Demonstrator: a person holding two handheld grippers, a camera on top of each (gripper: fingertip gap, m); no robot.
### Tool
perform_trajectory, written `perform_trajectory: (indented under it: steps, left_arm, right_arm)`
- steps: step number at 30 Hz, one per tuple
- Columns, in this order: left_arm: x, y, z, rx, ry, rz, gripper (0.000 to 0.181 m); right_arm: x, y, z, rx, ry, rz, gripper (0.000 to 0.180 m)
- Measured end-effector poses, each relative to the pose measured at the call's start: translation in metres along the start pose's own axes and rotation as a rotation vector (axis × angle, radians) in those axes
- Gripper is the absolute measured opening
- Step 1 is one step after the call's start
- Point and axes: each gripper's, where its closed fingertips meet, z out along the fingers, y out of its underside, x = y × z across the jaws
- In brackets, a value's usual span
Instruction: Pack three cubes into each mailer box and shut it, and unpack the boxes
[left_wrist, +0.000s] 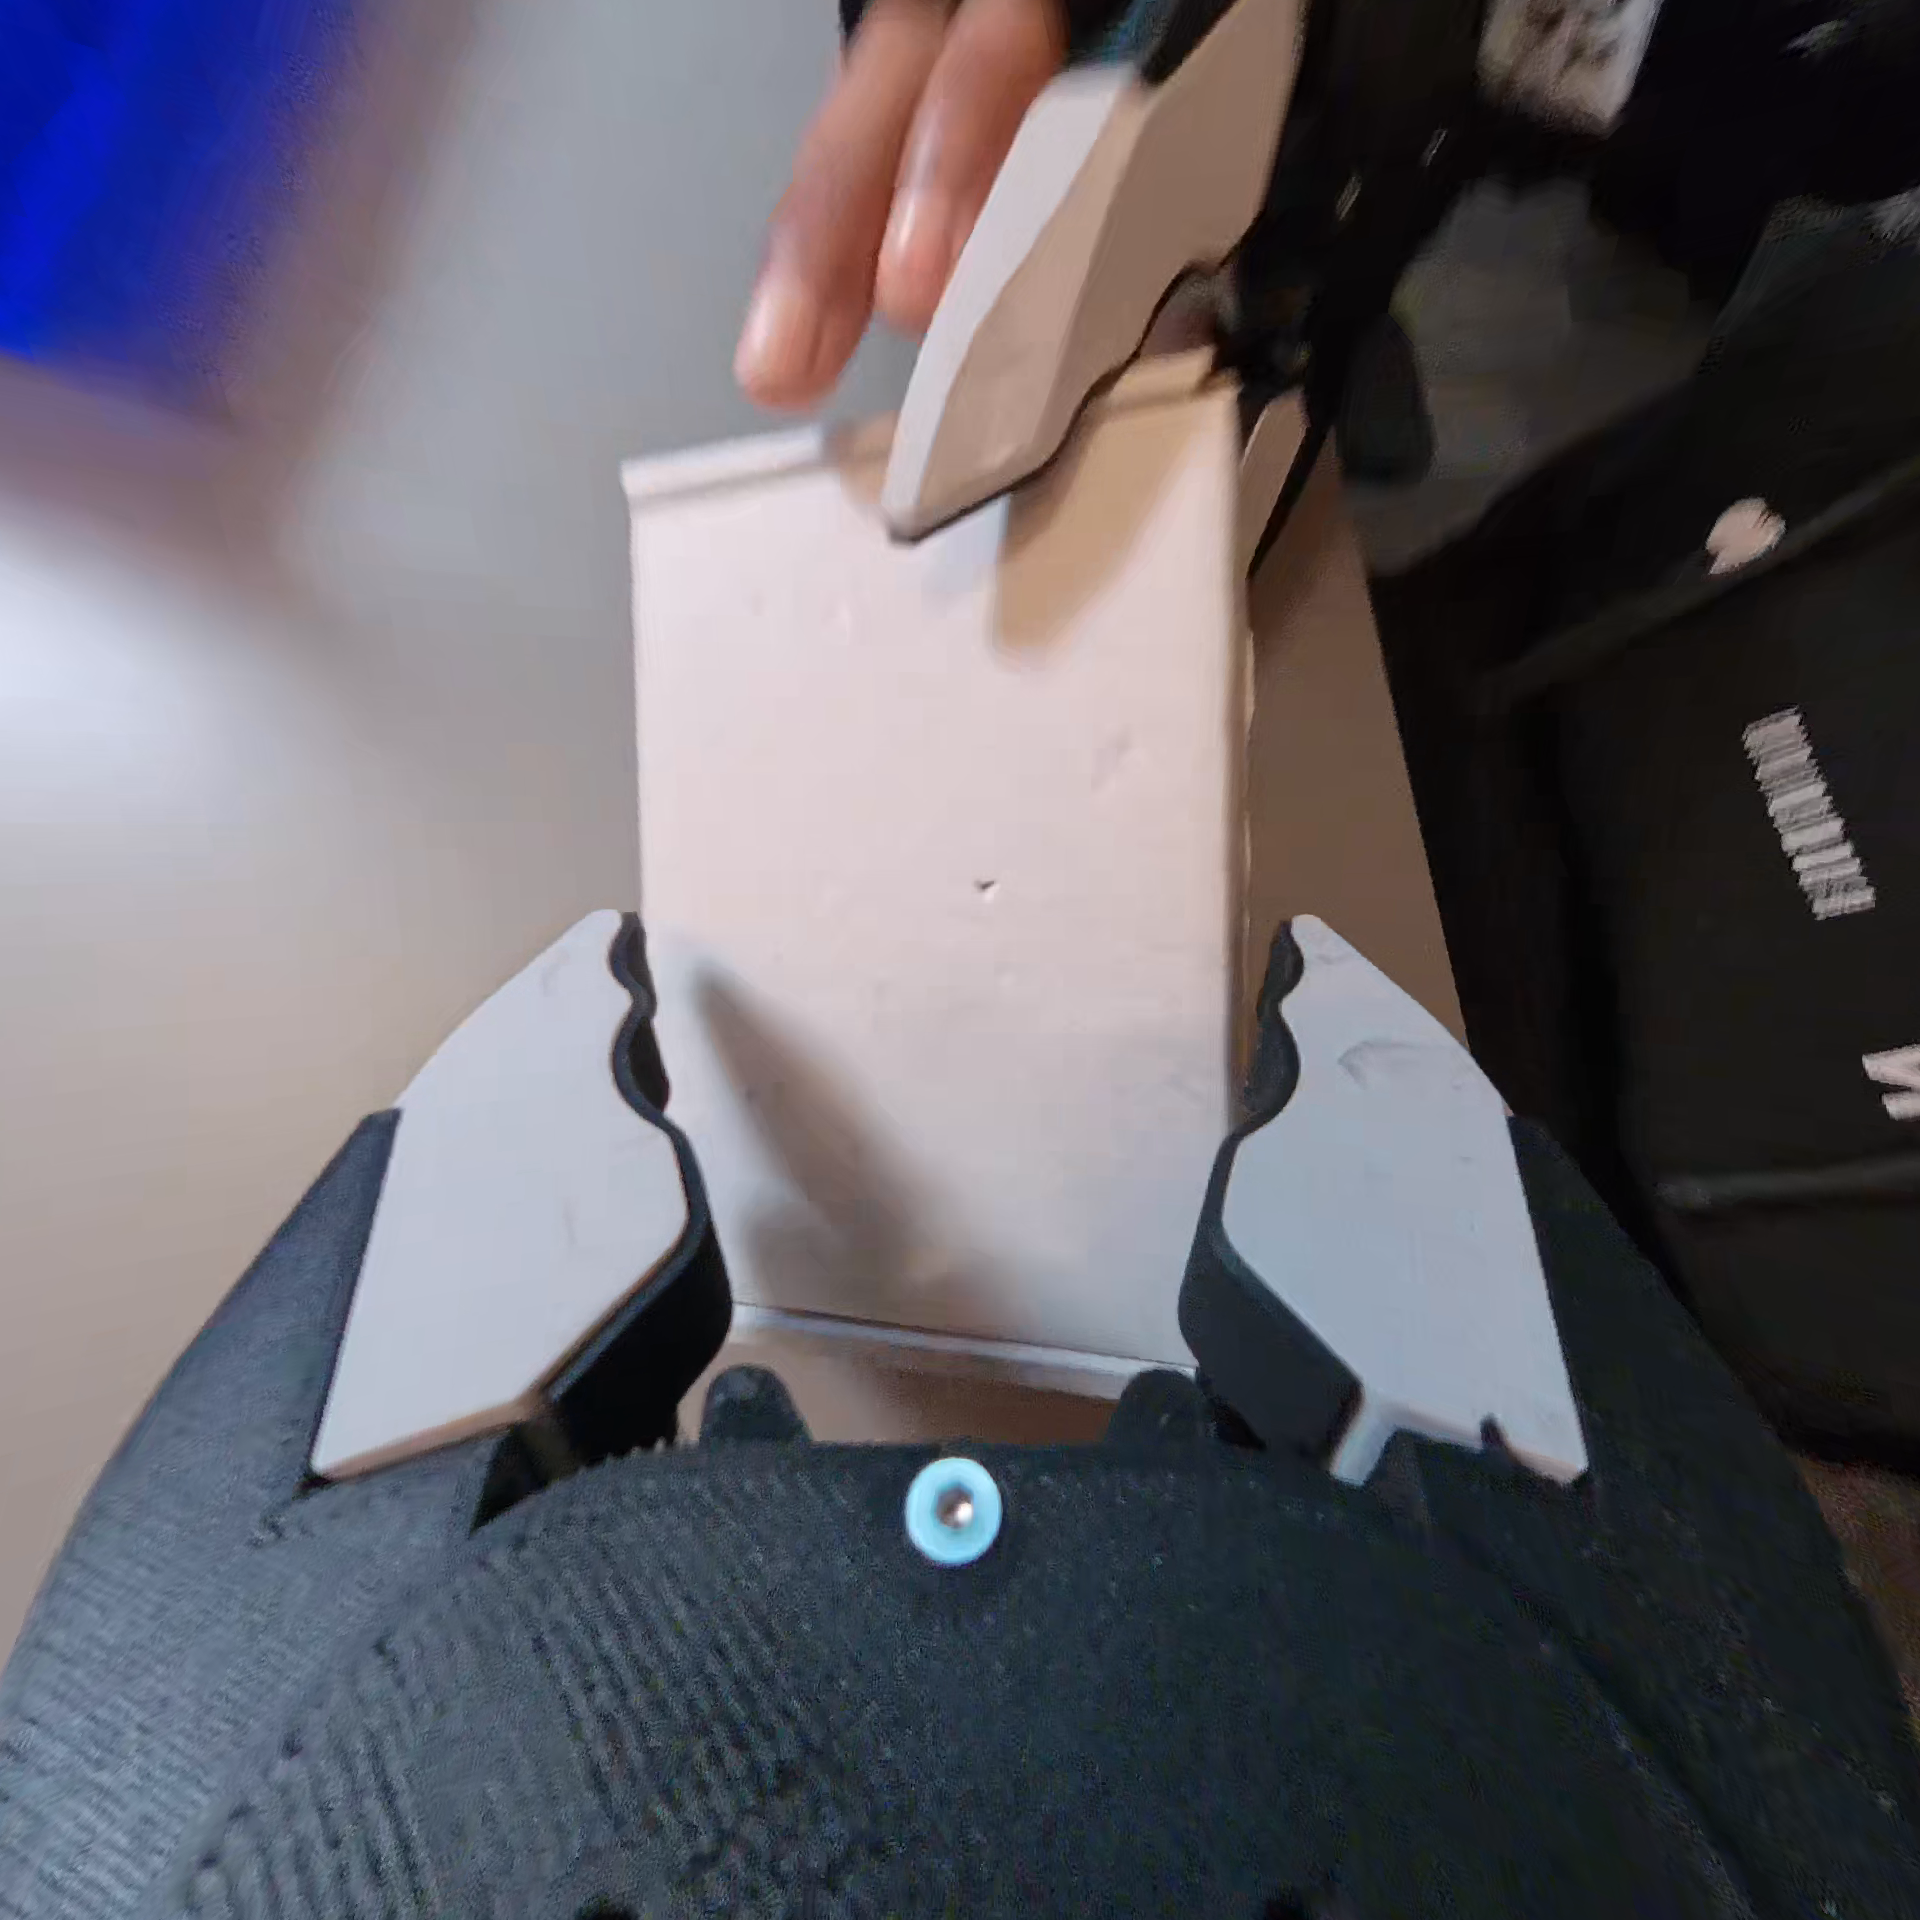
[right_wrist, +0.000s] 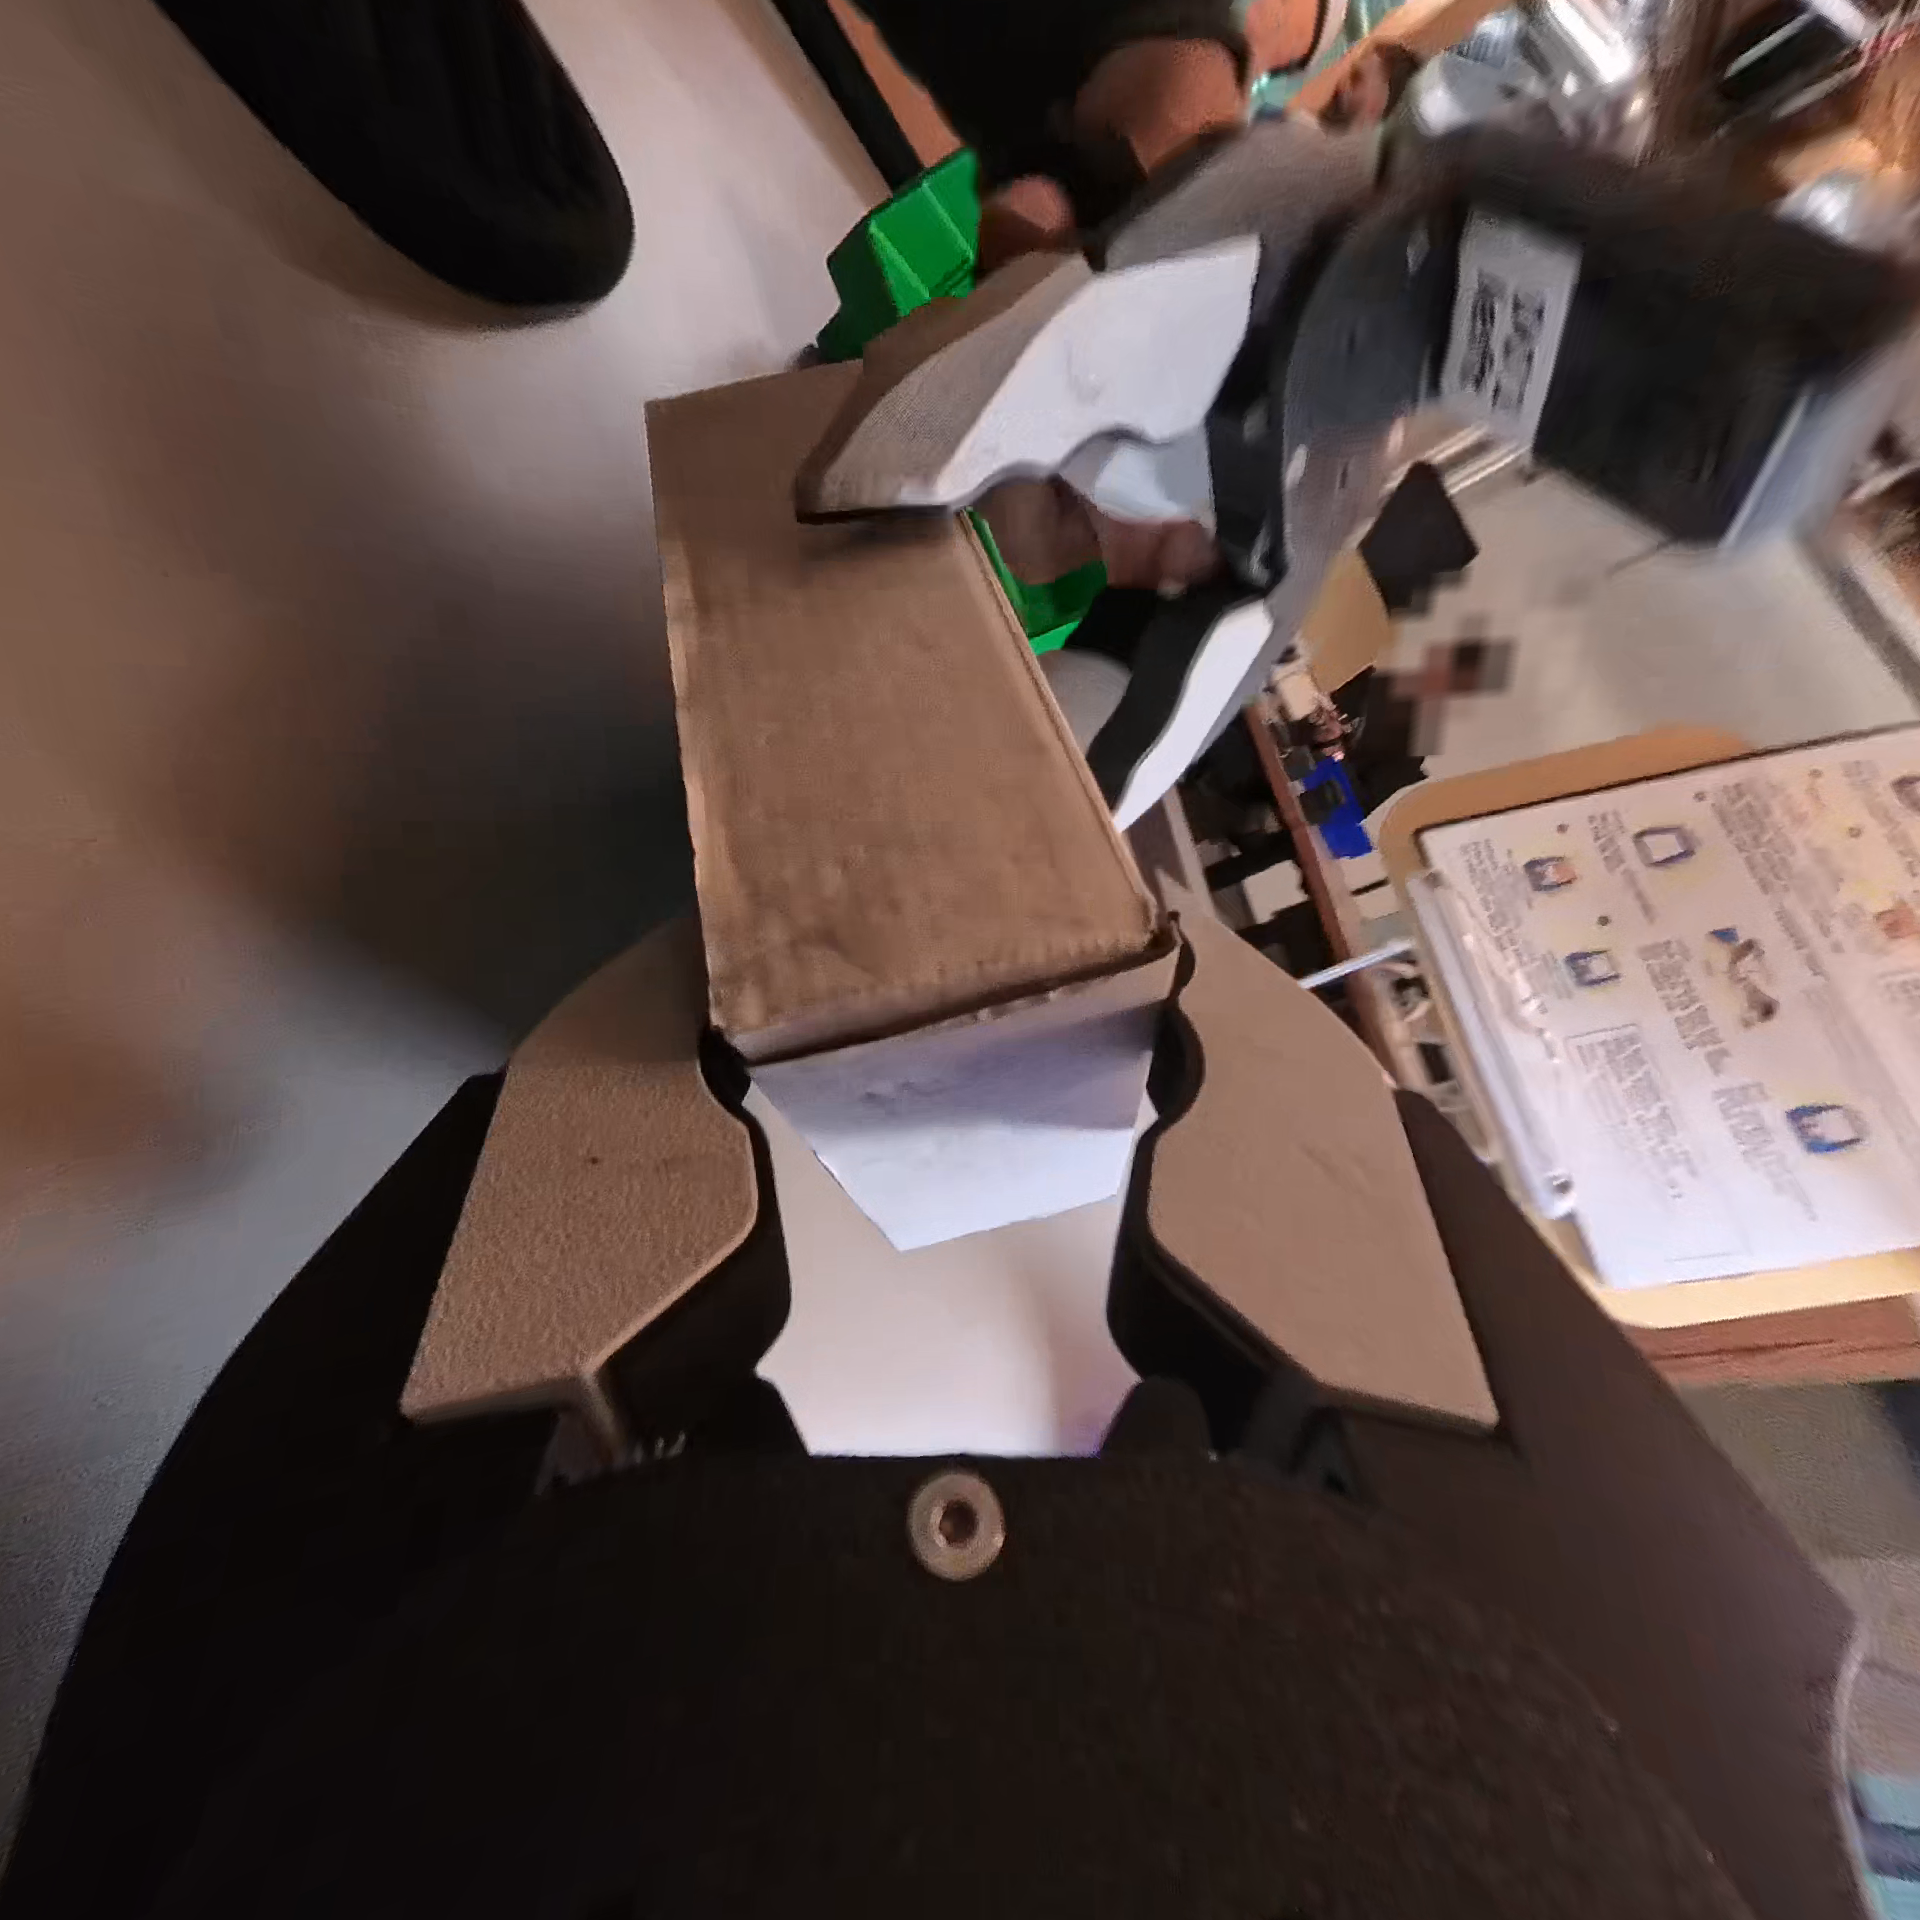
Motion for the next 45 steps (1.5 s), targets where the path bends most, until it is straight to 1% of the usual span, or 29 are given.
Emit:
perform_trajectory:
  steps: [2, 4, 6, 7, 9, 10, 11, 13, 16, 19, 21, 23, 24, 25, 27, 29, 33, 35, 38, 41, 43, 45]
  left_arm:
    - [-0.003, -0.018, -0.014, 0.182, -0.087, 0.049, 0.105]
    - [-0.002, -0.026, -0.031, 0.323, -0.192, 0.099, 0.1]
    - [0.001, -0.028, -0.048, 0.458, -0.292, 0.126, 0.09]
    - [0.002, -0.027, -0.057, 0.516, -0.337, 0.129, 0.082]
    - [0.001, -0.02, -0.071, 0.611, -0.434, 0.12, 0.065]
    - [-0.001, -0.014, -0.075, 0.638, -0.488, 0.112, 0.059]
    - [-0.004, -0.008, -0.077, 0.648, -0.531, 0.106, 0.057]
    - [-0.004, 0.003, -0.072, 0.642, -0.555, 0.094, 0.059]
    - [0.0, 0.012, -0.057, 0.593, -0.493, 0.033, 0.075]
    - [0.0, 0.016, -0.036, 0.557, -0.428, 0.007, 0.079]
    - [-0.006, 0.02, -0.021, 0.507, -0.424, 0.007, 0.083]
    - [-0.01, 0.017, -0.009, 0.486, -0.412, 0.008, 0.08]
    - [-0.014, 0.015, -0.008, 0.486, -0.431, 0.006, 0.079]
    - [-0.018, 0.015, -0.008, 0.484, -0.45, 0.006, 0.073]
    - [-0.021, 0.015, -0.007, 0.49, -0.443, -0.017, 0.072]
    - [-0.022, 0.015, -0.007, 0.496, -0.452, -0.038, 0.071]
    - [-0.022, 0.017, -0.008, 0.486, -0.464, -0.061, 0.071]
    - [-0.022, 0.017, -0.008, 0.478, -0.47, -0.071, 0.071]
    - [-0.023, 0.016, -0.008, 0.467, -0.483, -0.094, 0.07]
    - [-0.023, 0.016, -0.007, 0.455, -0.492, -0.107, 0.07]
    - [-0.022, 0.017, -0.007, 0.451, -0.496, -0.109, 0.07]
    - [-0.023, 0.017, -0.007, 0.449, -0.5, -0.118, 0.07]
  right_arm:
    - [0.004, 0.006, -0.002, 0.004, -0.033, 0.109, 0.076]
    - [0.008, 0.013, -0.004, 0.007, -0.074, 0.241, 0.076]
    - [0.01, 0.02, -0.006, 0.01, -0.122, 0.384, 0.076]
    - [0.012, 0.022, -0.007, 0.022, -0.141, 0.452, 0.076]
    - [0.014, 0.027, -0.007, 0.033, -0.189, 0.567, 0.076]
    - [0.014, 0.03, -0.007, 0.032, -0.205, 0.62, 0.076]
    - [0.015, 0.033, -0.006, 0.031, -0.219, 0.659, 0.076]
    - [0.016, 0.036, -0.005, 0.035, -0.239, 0.716, 0.076]
    - [0.017, 0.038, -0.003, 0.042, -0.255, 0.78, 0.076]
    - [0.016, 0.038, -0.003, 0.062, -0.286, 0.845, 0.076]
    - [0.014, 0.036, -0.003, 0.076, -0.327, 0.896, 0.076]
    - [0.012, 0.034, -0.002, 0.085, -0.347, 0.919, 0.076]
    - [0.012, 0.034, -0.001, 0.085, -0.351, 0.924, 0.076]
    - [0.013, 0.035, -0.001, 0.081, -0.35, 0.932, 0.076]
    - [0.014, 0.038, -0.002, 0.065, -0.345, 0.95, 0.077]
    - [0.023, 0.041, -0.003, 0.045, -0.282, 0.917, 0.074]
    - [0.055, 0.027, -0.016, 0.041, -0.153, 0.833, 0.075]
    - [0.063, 0.021, -0.019, -0.02, -0.089, 0.702, 0.073]
    - [0.057, 0.01, -0.016, -0.123, -0.071, 0.492, 0.072]
    - [0.055, 0.004, -0.009, -0.19, -0.026, 0.312, 0.062]
    - [0.057, 0.002, -0.005, -0.222, -0.008, 0.245, 0.056]
    - [0.058, 0.001, -0.002, -0.243, -0.012, 0.205, 0.054]
